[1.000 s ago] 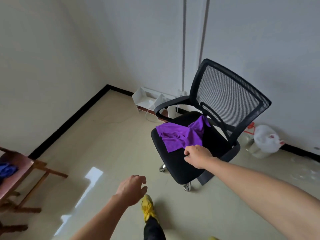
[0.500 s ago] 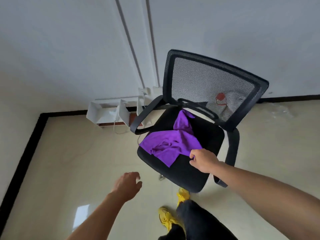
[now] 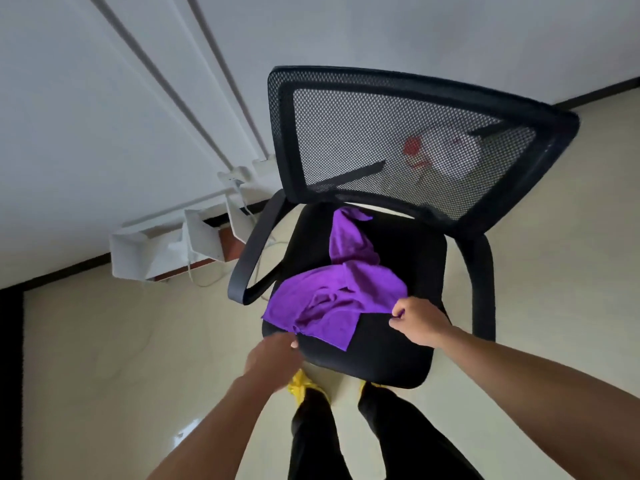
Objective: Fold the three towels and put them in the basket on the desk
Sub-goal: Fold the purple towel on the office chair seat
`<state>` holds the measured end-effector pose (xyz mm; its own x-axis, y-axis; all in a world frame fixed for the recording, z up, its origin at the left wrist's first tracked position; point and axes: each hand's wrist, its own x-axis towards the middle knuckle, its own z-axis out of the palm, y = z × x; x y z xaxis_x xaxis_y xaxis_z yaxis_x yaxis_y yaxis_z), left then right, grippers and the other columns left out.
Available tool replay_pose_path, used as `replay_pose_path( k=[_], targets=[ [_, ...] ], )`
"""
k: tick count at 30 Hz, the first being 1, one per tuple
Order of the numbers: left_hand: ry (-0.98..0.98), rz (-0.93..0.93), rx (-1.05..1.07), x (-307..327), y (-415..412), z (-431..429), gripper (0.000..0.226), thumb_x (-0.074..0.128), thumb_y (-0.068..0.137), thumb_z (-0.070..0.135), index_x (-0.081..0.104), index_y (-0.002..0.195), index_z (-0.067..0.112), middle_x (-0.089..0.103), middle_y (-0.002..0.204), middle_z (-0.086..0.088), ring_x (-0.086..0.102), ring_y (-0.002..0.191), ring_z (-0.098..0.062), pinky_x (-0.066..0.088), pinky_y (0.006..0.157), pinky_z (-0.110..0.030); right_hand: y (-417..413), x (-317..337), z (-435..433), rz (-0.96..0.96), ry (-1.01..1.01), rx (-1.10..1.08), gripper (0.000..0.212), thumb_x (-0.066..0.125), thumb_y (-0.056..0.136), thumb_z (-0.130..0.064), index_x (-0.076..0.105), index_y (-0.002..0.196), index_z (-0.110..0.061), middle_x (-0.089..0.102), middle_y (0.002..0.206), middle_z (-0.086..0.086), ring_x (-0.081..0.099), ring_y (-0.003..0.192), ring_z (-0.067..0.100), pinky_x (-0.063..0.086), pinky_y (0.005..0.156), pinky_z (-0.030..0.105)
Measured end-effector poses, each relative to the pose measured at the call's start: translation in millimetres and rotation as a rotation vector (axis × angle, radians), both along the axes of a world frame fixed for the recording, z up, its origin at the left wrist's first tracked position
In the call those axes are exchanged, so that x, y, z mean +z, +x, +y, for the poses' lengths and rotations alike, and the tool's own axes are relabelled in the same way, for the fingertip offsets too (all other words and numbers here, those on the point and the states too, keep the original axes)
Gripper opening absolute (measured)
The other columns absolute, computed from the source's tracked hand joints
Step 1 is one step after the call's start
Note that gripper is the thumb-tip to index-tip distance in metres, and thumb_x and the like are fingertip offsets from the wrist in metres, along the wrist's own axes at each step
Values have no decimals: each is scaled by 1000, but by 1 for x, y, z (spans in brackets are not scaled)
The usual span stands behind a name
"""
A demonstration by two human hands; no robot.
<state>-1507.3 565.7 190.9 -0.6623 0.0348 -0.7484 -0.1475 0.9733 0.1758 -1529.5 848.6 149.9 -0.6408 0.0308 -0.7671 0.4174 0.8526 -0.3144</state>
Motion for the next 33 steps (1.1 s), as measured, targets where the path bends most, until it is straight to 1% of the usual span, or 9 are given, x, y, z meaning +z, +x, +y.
replay_pose_path(
  k=[3,10,14,17,19,23,28,30,33],
  targets=[
    [13,2,-40,-37,-36,-3,32,48,92,27,58,122,23,58,127,-3,56,113,-24,43,89,-32,3,-33,-5,-56,-14,-292,17,63,83,-26,66,95,-14,69,93,6,67,92,27,50,78,32],
    [165,136,-157,-141,-114,8,50,54,86,11,47,135,17,44,134,-11,56,113,-36,45,92,-42,-11,-125,-29,27,26,-1117,73,72,82,-33,36,143,-14,56,128,16,62,103,35,53,90,47],
    [205,162,-91,-188,-135,7,63,60,82,11,40,142,16,49,131,-18,54,113,-40,44,95,-43,-13,-165,-45,45,-168,-1549,67,74,84,-20,38,141,-13,55,120,10,64,89,27,57,62,37],
    [194,105,-144,-206,-121,-1,29,59,81,17,60,110,18,65,104,-17,60,100,-40,46,75,-40,-8,-177,-62,95,-197,-1561,17,62,90,-10,58,106,-10,59,99,8,60,80,21,56,60,37],
    [130,115,-207,-209,-99,-6,8,56,81,23,54,79,16,65,86,-15,60,87,-40,38,62,-35,3,-179,-68,185,-138,-1546,9,54,89,-12,63,89,-9,56,76,4,57,70,21,56,66,47],
    [-1,33,-257,-197,-54,-24,21,52,84,27,63,94,13,62,96,-16,58,94,-37,46,77,-38,40,-160,-72,232,33,-1396,21,52,82,-19,54,62,-13,52,61,5,51,61,28,42,61,39],
    [-77,-35,-422,-194,-49,-30,26,49,85,23,64,106,18,63,106,-8,50,106,-29,40,88,-37,95,-154,-65,-158,133,-1044,16,56,85,-24,62,94,-12,67,93,15,61,84,35,47,73,37],
    [-6,43,-352,-195,-64,-20,27,47,84,21,67,102,22,64,105,-6,53,104,-30,41,87,-39,85,-157,-55,-111,213,-1015,35,55,86,-23,58,120,-15,66,113,13,60,103,35,45,84,38],
    [203,99,68,-210,-104,8,23,52,84,24,70,94,14,69,96,-15,62,96,-36,48,77,-37,42,-161,-39,151,229,-1004,38,55,88,-26,55,125,-16,66,119,8,59,112,32,42,88,36]
  ],
)
